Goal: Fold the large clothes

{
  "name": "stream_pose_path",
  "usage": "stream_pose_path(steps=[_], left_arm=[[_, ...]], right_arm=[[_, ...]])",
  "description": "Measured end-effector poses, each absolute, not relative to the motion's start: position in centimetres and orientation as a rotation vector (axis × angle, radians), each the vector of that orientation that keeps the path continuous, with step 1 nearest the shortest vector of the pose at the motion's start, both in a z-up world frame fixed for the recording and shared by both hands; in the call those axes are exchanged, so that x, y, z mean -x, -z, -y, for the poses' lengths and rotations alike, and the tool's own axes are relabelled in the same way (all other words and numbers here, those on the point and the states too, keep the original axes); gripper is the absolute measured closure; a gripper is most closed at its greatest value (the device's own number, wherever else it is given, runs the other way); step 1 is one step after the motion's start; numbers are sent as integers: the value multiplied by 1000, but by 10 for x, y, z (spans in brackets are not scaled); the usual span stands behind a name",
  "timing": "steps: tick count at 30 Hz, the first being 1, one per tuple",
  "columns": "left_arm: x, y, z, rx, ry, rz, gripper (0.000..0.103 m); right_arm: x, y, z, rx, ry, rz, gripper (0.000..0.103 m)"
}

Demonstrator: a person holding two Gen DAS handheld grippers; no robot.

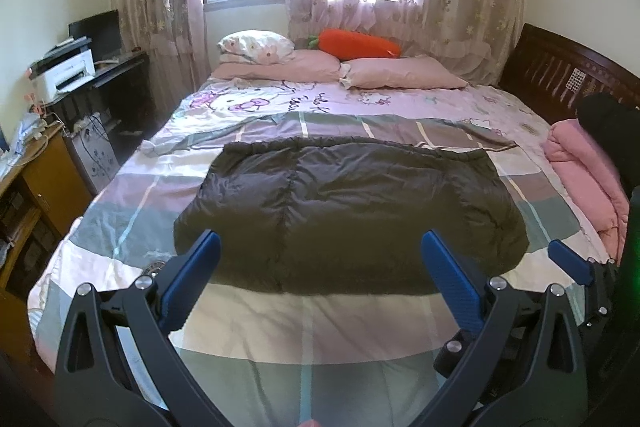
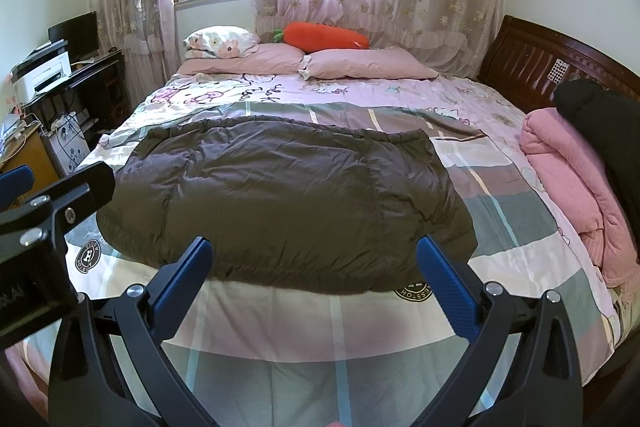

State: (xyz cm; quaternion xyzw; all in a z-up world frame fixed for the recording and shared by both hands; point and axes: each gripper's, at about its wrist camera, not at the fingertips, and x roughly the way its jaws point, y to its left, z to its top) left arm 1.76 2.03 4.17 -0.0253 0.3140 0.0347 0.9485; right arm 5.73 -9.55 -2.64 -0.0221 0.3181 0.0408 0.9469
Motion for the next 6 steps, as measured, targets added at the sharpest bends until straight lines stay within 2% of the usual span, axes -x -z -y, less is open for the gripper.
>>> stream_pose_path(steps=[6], left_arm=[[-17, -43, -21, 45, -100, -634, 2]], right_arm=[[-59, 26, 97, 49, -89, -648, 1]])
